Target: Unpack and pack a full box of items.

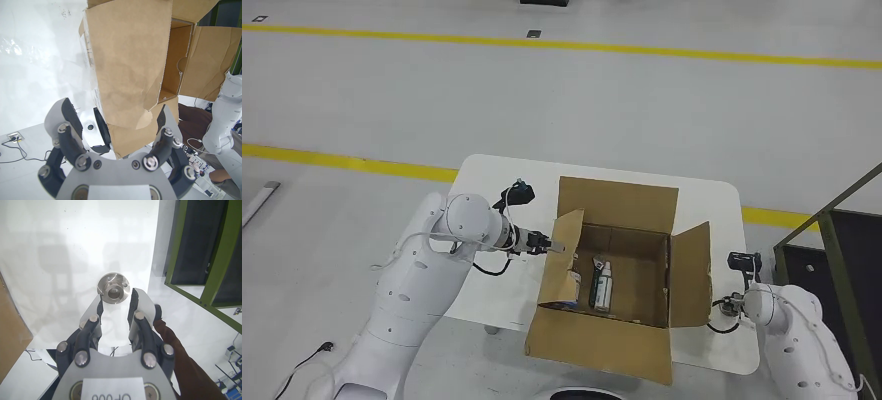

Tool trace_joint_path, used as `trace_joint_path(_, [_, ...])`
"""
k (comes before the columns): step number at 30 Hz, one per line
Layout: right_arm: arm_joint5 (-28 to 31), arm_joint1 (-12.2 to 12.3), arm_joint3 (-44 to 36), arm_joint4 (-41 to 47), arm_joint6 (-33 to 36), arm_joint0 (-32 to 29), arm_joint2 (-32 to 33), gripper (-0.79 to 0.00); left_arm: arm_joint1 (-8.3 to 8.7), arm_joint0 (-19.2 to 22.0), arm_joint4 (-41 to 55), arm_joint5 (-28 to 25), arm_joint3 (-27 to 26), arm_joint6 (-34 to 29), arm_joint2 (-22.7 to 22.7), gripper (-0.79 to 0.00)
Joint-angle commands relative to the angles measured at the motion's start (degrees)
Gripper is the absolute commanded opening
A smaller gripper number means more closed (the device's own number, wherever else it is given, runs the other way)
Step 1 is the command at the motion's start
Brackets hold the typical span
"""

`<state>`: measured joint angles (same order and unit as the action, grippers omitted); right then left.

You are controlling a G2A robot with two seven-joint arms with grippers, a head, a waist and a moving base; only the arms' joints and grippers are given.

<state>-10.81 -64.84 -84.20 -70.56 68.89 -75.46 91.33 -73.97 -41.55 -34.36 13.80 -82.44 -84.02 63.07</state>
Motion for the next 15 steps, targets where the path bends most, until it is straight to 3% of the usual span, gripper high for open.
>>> trace_joint_path(1, [0.03, -0.03, 0.54, -0.15, 0.02, 0.24, -0.29, -0.431, 0.0, 0.0, 0.0, 0.0, 0.0, 0.0, 0.0, 0.0])
trace_joint_path(15, [0.23, -0.42, 7.34, 0.11, -1.73, 3.8, -2.48, -0.453, 0.0, 0.0, 0.0, 0.0, 0.0, 0.0, 0.0, 0.0])
